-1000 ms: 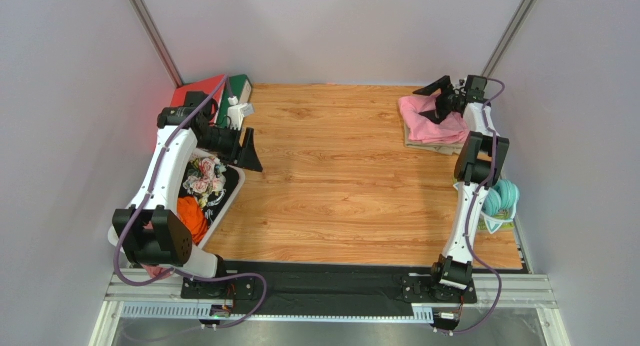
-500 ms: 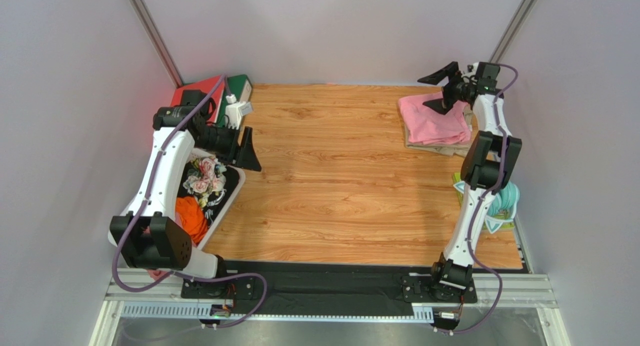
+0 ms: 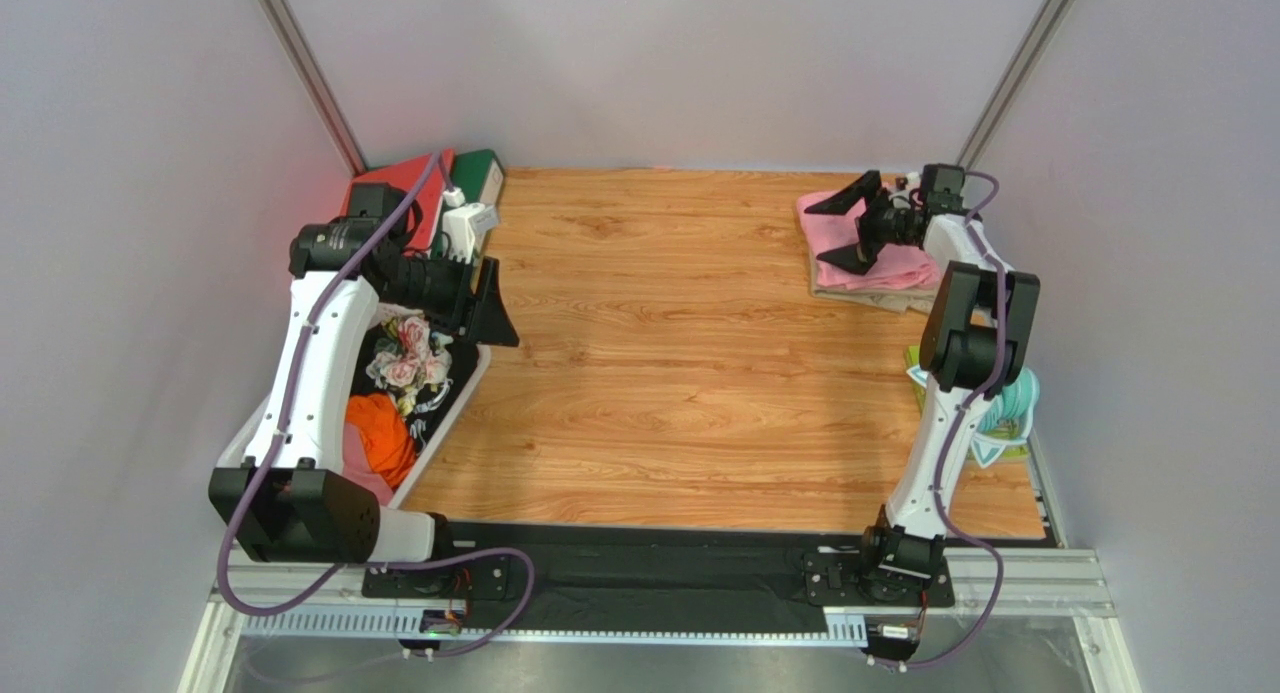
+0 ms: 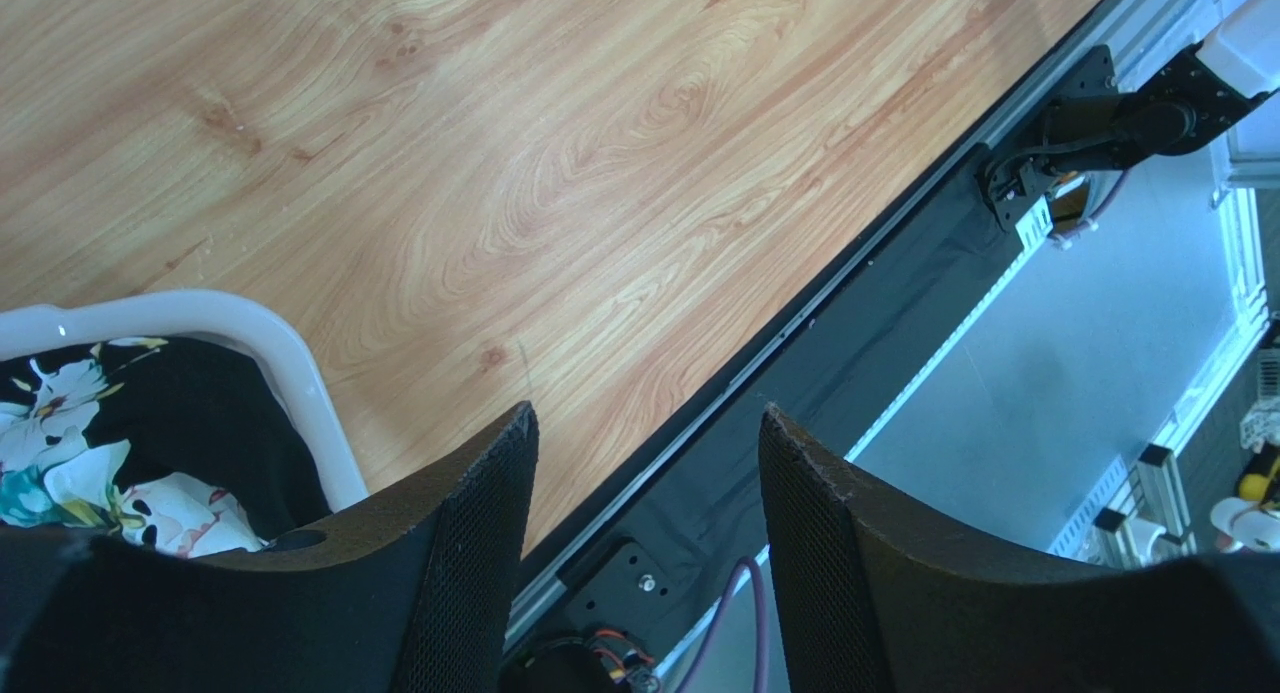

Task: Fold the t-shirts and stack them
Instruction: Smooth out wrinkles on the folded tshirt

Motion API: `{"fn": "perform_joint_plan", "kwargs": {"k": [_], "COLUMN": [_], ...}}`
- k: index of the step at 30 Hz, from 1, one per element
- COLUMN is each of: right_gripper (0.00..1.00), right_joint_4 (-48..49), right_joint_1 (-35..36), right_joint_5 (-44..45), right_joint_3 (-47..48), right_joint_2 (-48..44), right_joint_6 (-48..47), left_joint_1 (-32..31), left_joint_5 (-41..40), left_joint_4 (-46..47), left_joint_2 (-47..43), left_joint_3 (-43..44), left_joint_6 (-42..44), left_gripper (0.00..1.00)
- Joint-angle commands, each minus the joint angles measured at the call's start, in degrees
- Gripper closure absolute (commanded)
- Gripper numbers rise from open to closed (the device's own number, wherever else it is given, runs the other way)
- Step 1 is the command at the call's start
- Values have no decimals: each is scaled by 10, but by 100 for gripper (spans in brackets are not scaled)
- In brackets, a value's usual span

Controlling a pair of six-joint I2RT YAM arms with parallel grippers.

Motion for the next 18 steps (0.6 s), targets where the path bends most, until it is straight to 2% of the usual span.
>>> {"fn": "perform_joint_plan", "kwargs": {"k": [1,5,10,16,18], "right_gripper": [0,0,0,0,0], "right_joint_4": [-32,-91,-100,-93,-56], "right_joint_1": [-2,0,-1,-5,-8], "right_joint_5": [-9,24,26,-8,-31], "right_joint_3": [43,37,40,162,192], "right_joint_2": [34,42,5,4,25], "right_joint_6": [-34,-78,-83,-21,8], "left_joint_1": [0,0,0,0,-1], "left_joint_5": [5,9,19,21,21], "left_joint_4": [-10,-8,-5,-9,-12], "left_joint_2": [-8,-7,-4,-2,-2], "left_joint_3": [17,18,18,26,27], "left_joint_6": [13,12,10,10,12], "left_gripper": [37,37,37,37,37]}}
